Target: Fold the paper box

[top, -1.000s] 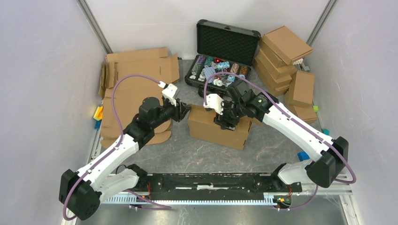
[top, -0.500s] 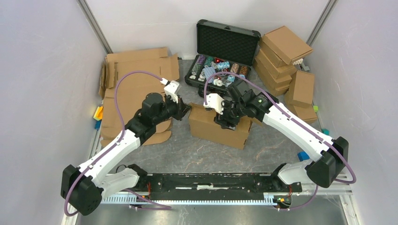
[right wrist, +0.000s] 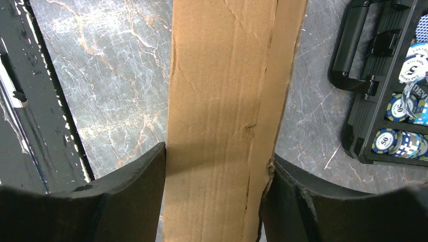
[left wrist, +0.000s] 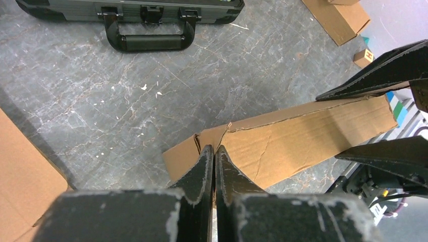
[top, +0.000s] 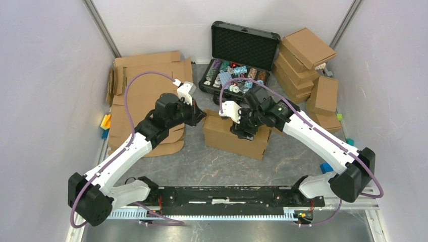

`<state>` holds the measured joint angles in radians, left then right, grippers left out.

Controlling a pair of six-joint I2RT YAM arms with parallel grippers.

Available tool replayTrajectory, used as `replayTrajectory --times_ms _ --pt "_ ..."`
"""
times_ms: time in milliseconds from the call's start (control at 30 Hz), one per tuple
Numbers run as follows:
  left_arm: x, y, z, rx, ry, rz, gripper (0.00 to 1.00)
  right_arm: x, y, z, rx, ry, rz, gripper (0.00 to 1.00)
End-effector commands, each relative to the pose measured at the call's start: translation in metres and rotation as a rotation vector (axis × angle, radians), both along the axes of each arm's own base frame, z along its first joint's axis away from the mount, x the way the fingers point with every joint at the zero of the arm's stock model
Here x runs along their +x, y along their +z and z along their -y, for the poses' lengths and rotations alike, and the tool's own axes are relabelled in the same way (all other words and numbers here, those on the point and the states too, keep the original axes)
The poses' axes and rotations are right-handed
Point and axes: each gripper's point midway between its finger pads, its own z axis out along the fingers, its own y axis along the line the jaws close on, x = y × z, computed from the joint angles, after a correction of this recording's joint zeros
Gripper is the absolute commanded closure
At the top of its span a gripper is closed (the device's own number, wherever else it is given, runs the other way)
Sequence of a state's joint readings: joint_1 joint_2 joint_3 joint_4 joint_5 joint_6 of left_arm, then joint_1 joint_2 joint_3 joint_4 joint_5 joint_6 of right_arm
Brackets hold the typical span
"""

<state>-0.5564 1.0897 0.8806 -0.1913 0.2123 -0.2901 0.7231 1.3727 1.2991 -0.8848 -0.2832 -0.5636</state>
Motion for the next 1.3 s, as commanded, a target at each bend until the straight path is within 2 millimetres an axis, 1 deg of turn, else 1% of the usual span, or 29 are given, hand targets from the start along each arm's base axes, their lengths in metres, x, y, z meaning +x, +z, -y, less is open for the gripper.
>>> replayTrajectory --times_ms 0,200,233,367,467,567,667,767,933,1033,1100,1200,1267 --pt "-0.005 0.009 0.004 -0.042 0.027 -0.098 0.98 0.001 0.002 0.006 -0.008 -0.019 0.027 0.31" --pt "-0.012 0.004 0.000 -0.041 0.060 -0.137 0.98 0.002 0.001 0.007 -0.005 -0.029 0.031 0.15" --pt "-0.014 0.003 0.000 -0.044 0.059 -0.145 0.98 0.002 0.001 0.006 -0.004 -0.030 0.029 0.15" --pt "-0.018 0.000 0.000 -0.057 0.070 -0.163 0.98 0.000 -0.001 0.005 -0.001 -0.028 0.019 0.16" --pt "-0.020 0.001 0.004 -0.084 0.071 -0.181 0.98 -0.001 -0.001 0.003 0.007 -0.026 0.020 0.17" --pt "-0.021 0.001 0.006 -0.102 0.084 -0.197 0.98 -0.002 -0.001 0.001 0.013 -0.030 0.018 0.18" --pt "-0.020 0.002 0.008 -0.139 0.110 -0.215 0.98 -0.004 0.000 -0.003 0.027 -0.035 0.016 0.22" --pt "-0.021 0.001 0.012 -0.164 0.124 -0.235 0.98 -0.007 0.001 -0.006 0.036 -0.046 0.024 0.23" --pt "-0.024 -0.007 0.014 -0.143 0.165 -0.243 0.95 -0.011 0.000 -0.011 0.066 -0.086 0.049 0.22" --pt "-0.027 -0.009 0.018 -0.124 0.168 -0.241 0.94 -0.012 -0.002 -0.011 0.068 -0.114 0.049 0.22" --pt "-0.030 -0.013 0.017 -0.095 0.177 -0.229 0.95 -0.012 -0.002 -0.010 0.065 -0.126 0.049 0.22" --pt "-0.030 -0.018 0.009 -0.052 0.209 -0.201 0.96 -0.012 -0.002 -0.010 0.063 -0.129 0.053 0.22" --pt "-0.032 -0.022 0.008 -0.034 0.206 -0.195 0.97 -0.011 -0.003 -0.009 0.061 -0.135 0.058 0.22"
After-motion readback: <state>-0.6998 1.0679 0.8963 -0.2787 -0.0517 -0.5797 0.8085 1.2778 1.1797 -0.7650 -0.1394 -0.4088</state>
